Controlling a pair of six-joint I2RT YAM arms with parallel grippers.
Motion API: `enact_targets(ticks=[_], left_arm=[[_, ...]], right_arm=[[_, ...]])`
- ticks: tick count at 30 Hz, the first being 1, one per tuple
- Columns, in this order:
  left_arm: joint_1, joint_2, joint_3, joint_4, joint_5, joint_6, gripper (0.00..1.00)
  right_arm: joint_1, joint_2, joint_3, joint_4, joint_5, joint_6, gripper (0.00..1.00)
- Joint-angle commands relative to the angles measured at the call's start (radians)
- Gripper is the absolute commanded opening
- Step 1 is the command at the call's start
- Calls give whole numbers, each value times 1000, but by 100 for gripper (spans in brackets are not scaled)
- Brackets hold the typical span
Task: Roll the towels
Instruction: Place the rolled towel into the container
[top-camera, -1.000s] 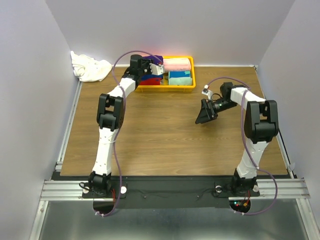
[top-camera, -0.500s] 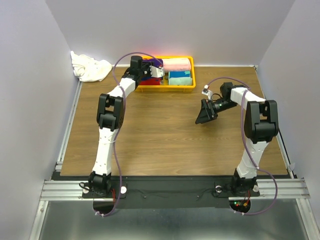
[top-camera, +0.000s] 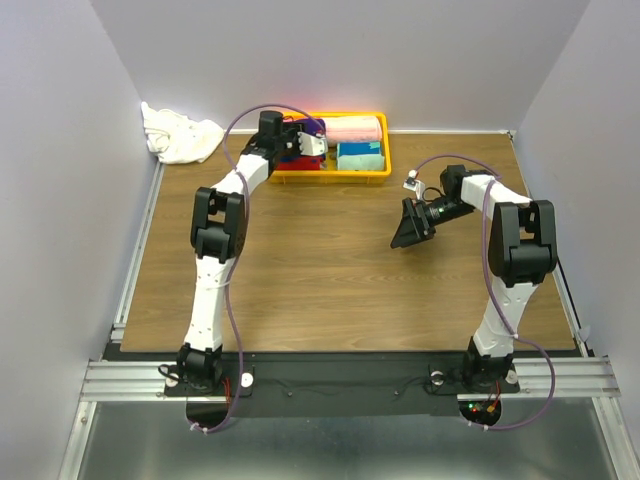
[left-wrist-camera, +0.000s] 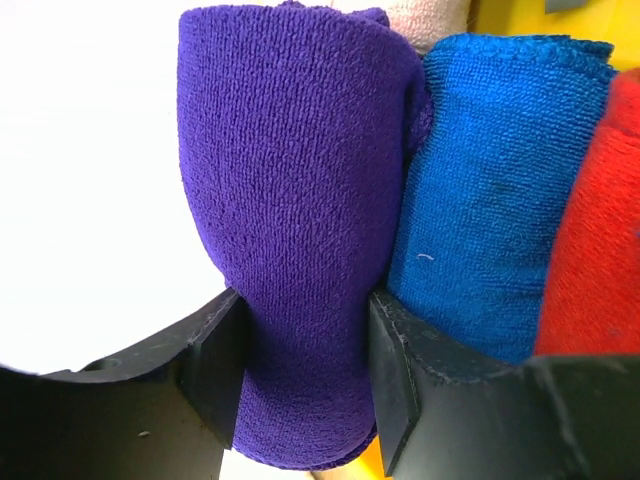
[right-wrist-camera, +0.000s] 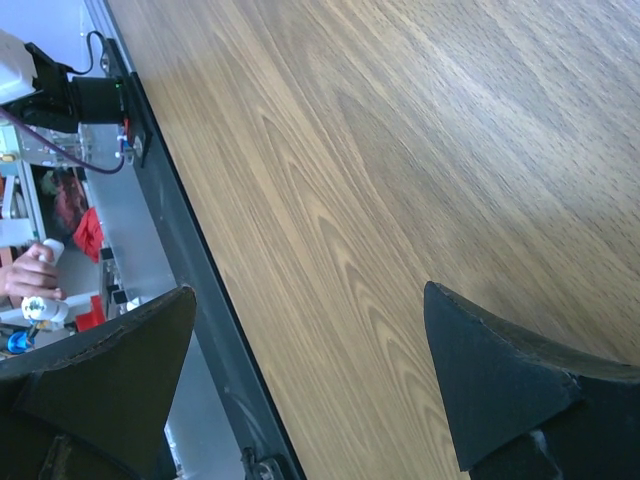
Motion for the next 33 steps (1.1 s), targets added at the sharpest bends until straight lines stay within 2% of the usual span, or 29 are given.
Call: enact_targets(ticks=[1,3,4,5,6,8,14,18,23,24,25,26,28,29,31,33], left_arm=[[2,-155,-35,-55,34,20,59],[2,-180,-64,-61,36,31,61],[2,-203,-93,-69,38,37,71],[2,-212,-104,-78,41,46,72],[2,-229,-112,-90,41,54,85],[2,-235,-109,-141,45,64,99],[2,-276,-112,-236,51,68,99],[2,-393,-184,-371,120,58,99],[48,-560,-225,-503,182,-52,99],[83,-597,-231,-472,186,-158,99],[102,-608,-233,-449,173,-216,99],[123,-614,-227,-425,150,-345,99],[152,-593,-186,-357,70,-455,99],[180,-571,-158,-351,-36,-487,99],[203,-487,-81,-314,-201,-599,99],[250,-374,9,-361,-222,-653,99]], right_arm=[[-7,-30,4,-25,-43,-25,100],[-7,-39,2,-24,-46,-26,100],[-7,-43,1,-25,-49,-26,100],[-7,-46,1,-24,-51,-26,100],[-7,-49,1,-25,-52,-26,100],[-7,-52,2,-24,-57,-28,100],[-7,-76,-1,-25,-57,-28,100],[-7,-89,-1,-27,-57,-29,100],[-7,-105,2,-30,-69,-31,100],[-7,-112,-1,-28,-69,-31,100],[-7,-115,-1,-30,-67,-31,100],[-7,-118,-2,-28,-64,-29,100],[-7,-125,-2,-28,-60,-28,100],[-7,-125,1,-27,-54,-23,100],[-7,-125,7,-28,-49,-16,100],[-7,-122,21,-27,-49,-2,100]])
